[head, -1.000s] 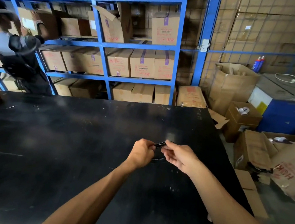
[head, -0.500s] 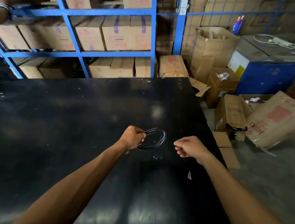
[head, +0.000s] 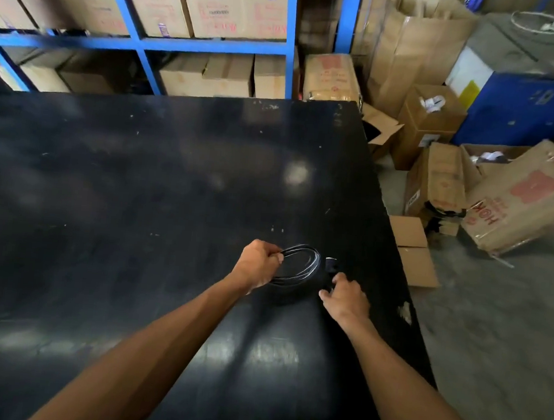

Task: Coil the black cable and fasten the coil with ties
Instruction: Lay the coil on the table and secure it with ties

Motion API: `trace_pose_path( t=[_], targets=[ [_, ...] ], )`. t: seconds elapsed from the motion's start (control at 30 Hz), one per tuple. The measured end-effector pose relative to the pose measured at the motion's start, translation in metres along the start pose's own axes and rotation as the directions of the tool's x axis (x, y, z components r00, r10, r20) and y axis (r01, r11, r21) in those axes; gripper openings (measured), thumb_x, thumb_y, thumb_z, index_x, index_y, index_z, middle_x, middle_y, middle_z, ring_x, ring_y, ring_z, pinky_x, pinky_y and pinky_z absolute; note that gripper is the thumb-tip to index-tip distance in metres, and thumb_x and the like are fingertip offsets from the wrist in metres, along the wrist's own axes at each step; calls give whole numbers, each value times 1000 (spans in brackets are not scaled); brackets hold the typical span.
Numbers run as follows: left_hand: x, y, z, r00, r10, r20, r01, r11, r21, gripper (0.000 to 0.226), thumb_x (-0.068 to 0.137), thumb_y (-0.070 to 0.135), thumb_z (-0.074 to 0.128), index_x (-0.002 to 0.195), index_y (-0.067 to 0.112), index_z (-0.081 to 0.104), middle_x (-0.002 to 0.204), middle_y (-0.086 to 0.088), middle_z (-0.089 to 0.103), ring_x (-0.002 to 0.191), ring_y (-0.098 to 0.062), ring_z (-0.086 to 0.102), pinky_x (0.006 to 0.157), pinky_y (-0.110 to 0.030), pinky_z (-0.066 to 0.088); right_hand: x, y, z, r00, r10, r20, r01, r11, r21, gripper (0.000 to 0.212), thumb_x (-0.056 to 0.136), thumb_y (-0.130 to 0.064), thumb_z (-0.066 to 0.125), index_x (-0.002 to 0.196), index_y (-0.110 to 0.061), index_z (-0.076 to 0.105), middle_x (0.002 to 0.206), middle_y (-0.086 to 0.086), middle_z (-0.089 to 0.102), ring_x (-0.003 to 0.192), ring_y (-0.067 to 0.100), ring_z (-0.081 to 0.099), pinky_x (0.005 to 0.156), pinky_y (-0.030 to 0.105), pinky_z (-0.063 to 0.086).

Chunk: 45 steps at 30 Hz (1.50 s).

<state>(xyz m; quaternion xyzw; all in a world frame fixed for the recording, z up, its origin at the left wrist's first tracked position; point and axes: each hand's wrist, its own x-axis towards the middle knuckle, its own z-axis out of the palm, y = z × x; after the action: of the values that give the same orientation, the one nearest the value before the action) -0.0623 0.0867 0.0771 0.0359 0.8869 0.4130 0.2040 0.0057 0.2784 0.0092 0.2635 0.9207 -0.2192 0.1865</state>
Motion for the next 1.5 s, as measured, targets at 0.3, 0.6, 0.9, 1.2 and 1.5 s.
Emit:
trace_pose_path(
  t=[0.3,0.6,0.9,1.2,1.5],
  targets=[
    [-18,-10,2,996,-51,74,46,997,59,31,95,11,54,65,12,62,64,-9,50,57,-19,43,59,-28,36,15,4,-11,993,-87,-77,107,948,299,17,88,-25,77,103,-18,81,102,10,80,99,30,73,82,32,56],
    [-11,18,-17,959,110,260,-141,985,103,26,96,13,56,72,11,67,69,1,56,65,-11,48,65,-26,41,31,-39,-74,928,-287,-237,372,695,615,18,84,-3,80,93,-17,85,75,-4,80,71,13,79,73,22,61],
    [3,35,-33,956,206,208,-244,953,178,24,98,11,54,98,5,77,78,-5,63,71,-15,52,66,-28,42,28,-56,-88,874,-482,60,403,788,465,18,80,-28,66,67,-18,76,62,6,76,60,13,73,62,26,53],
    [12,34,-38,965,150,217,-180,976,122,24,98,14,54,91,6,75,76,-4,62,69,-16,53,67,-32,44,17,-63,-91,801,-596,65,442,660,607,22,89,-18,60,75,-20,77,67,7,77,63,17,74,61,26,58],
    [15,24,-50,970,-16,241,32,997,-63,25,90,5,52,69,4,65,63,-5,56,56,-15,51,60,-27,45,11,-66,-92,504,-862,-57,859,493,136,46,79,-41,76,123,-32,67,116,-21,64,107,-1,64,89,15,54]
  ],
)
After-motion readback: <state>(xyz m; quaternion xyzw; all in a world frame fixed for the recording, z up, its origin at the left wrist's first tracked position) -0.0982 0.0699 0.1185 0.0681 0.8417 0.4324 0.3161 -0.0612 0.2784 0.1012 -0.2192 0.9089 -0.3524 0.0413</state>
